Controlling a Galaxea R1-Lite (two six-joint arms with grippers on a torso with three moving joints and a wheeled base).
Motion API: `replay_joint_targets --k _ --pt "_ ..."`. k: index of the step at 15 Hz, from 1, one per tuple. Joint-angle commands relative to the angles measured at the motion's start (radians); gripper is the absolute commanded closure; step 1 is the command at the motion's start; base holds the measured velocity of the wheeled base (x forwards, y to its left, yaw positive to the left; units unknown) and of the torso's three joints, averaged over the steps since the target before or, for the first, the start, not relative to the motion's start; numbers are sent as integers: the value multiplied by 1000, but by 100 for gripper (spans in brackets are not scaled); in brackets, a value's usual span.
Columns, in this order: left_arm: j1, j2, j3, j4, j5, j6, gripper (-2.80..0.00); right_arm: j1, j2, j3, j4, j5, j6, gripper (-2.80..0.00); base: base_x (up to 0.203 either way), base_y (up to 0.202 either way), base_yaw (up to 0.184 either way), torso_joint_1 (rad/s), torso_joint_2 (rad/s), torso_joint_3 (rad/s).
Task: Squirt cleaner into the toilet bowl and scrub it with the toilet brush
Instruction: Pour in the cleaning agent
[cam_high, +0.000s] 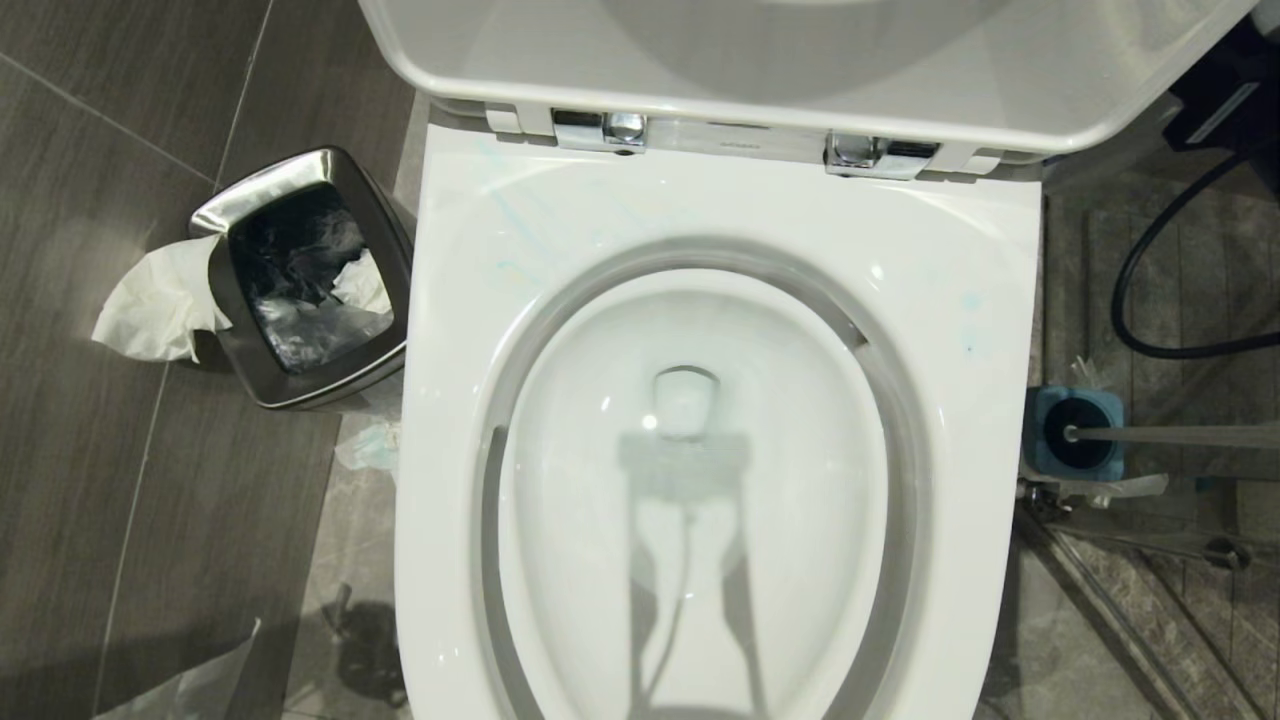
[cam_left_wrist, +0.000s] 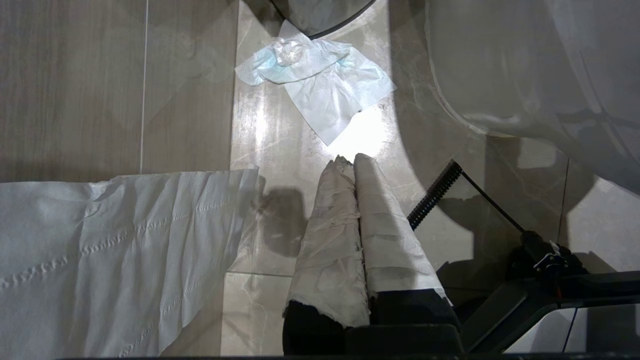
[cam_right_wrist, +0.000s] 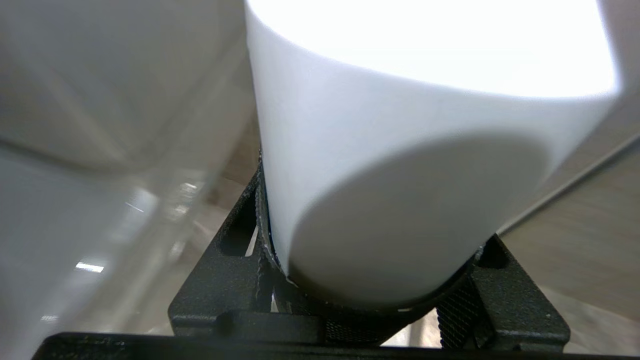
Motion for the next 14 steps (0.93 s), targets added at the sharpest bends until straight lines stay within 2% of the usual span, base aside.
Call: replay_joint_targets --k 1,7,9,11,14 --pt "0 0 3 0 0 0 0 0 -154 25 61 -1 -1 0 0 0 0 0 0 0" --pt "0 0 3 0 0 0 0 0 -493 154 304 -29 -4 0 0 0 0 0 0 0" --pt "0 0 3 0 0 0 0 1 -604 196 446 -61 -5 0 0 0 0 0 0 0" --pt "0 0 3 0 0 0 0 1 -673 208 570 -75 -3 0 0 0 0 0 0 0" --pt "0 0 3 0 0 0 0 1 -735 206 678 -80 29 0 0 0 0 0 0 0"
